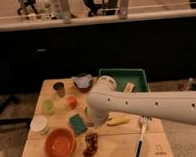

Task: Place fork in tray

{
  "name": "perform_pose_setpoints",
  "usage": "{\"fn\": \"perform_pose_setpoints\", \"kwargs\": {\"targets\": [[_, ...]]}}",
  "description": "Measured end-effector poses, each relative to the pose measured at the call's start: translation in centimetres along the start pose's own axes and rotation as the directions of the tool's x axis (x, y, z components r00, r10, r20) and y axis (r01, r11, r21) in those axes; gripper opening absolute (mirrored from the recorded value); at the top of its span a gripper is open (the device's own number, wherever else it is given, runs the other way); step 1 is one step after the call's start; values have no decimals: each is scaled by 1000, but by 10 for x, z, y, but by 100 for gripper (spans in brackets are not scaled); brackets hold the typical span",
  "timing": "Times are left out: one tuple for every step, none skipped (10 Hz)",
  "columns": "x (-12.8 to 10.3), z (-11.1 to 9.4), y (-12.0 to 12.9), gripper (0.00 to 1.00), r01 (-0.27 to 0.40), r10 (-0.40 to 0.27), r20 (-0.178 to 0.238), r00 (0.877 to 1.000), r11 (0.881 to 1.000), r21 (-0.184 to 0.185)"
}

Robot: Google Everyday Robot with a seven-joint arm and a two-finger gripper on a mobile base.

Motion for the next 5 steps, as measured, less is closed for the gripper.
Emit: {"fn": "perform_pose_setpoints", "kwargs": {"targets": [[0, 0, 0, 0, -1, 1, 0, 1000, 1000, 1], [0, 0, 0, 0, -1, 1, 0, 1000, 1000, 1], [0, 0, -1, 0, 1, -1, 1, 1000, 1000, 1], [-1, 0, -1, 0, 1, -1, 1, 1000, 1000, 1], [-1, 0, -1, 0, 1, -1, 1, 1000, 1000, 1]]}}
